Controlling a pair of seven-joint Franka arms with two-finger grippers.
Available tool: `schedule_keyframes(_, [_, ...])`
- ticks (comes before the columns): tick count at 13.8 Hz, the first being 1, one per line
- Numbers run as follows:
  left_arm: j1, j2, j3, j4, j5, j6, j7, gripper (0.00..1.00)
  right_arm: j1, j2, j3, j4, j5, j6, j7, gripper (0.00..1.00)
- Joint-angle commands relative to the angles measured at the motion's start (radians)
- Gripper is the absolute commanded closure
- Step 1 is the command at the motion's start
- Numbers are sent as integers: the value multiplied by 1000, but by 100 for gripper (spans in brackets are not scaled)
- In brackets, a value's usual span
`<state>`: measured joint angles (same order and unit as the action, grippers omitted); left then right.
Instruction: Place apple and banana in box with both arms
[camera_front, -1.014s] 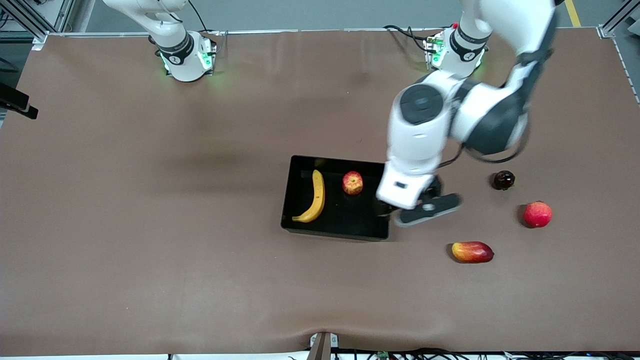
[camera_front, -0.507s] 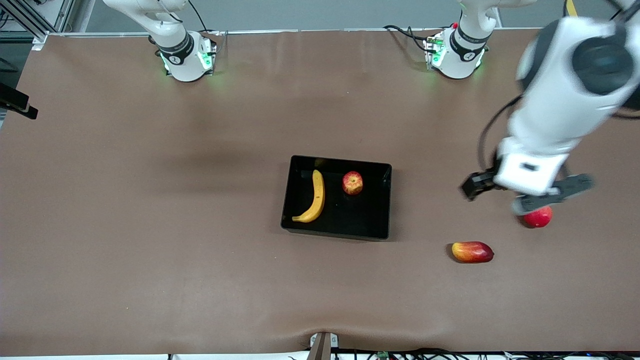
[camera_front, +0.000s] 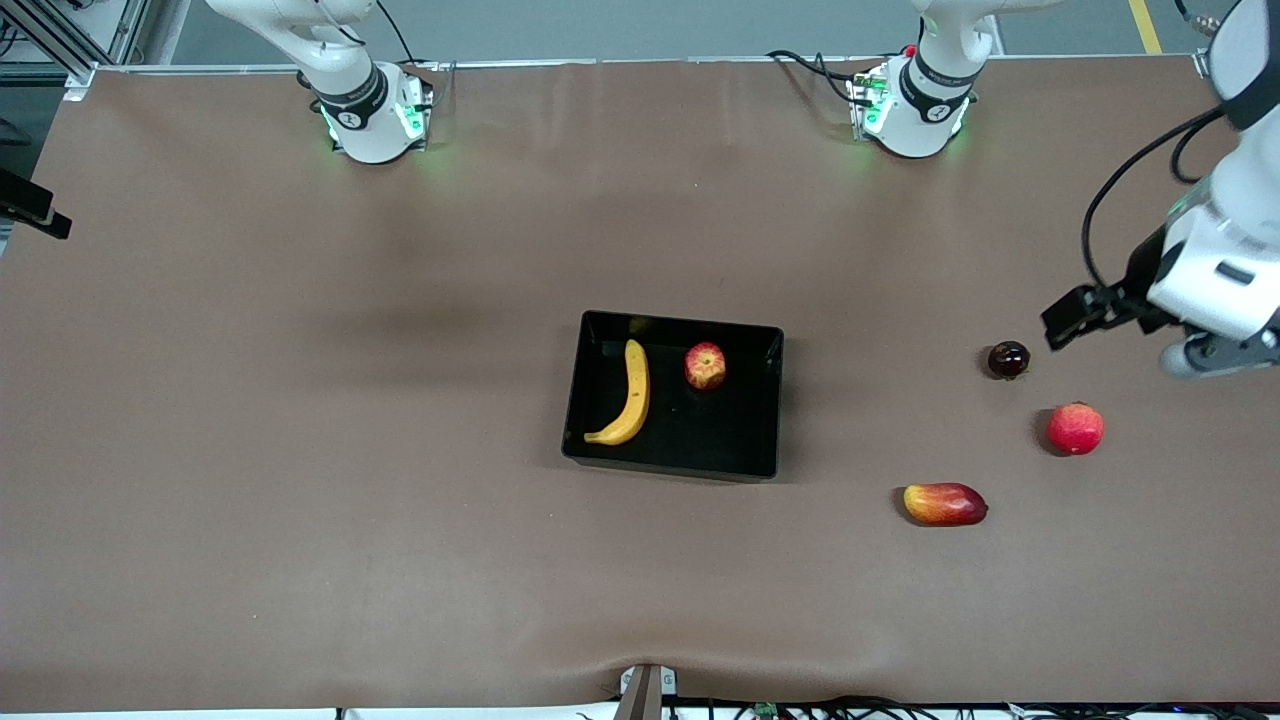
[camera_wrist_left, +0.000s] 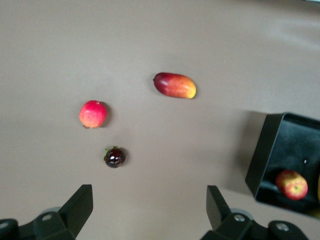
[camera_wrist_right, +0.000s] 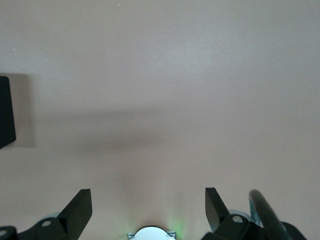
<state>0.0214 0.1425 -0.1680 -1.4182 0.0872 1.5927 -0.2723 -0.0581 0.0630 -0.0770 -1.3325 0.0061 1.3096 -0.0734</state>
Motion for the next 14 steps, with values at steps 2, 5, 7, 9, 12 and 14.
schedule_keyframes(2, [-48, -210, 94, -267, -46, 61, 87, 0, -17, 1, 13, 4, -2, 4, 3, 0])
schedule_keyframes(5, [0, -273, 76, -376, -49, 127, 126, 0, -17, 1, 13, 4, -3, 4, 3, 0])
schedule_keyframes(7, [-1, -274, 65, -375, -61, 127, 128, 0, -19, 1, 13, 4, -3, 4, 1, 0])
schedule_keyframes(9, [0, -274, 44, -374, -63, 127, 127, 0, -17, 3, 13, 4, -3, 4, 3, 0])
schedule_keyframes(12, [-5, -250, 44, -314, -63, 119, 128, 0, -19, 3, 13, 4, -3, 5, 1, 0])
schedule_keyframes(14, [-5, -236, 44, -272, -90, 89, 127, 0, -17, 1, 14, 4, -3, 4, 3, 0])
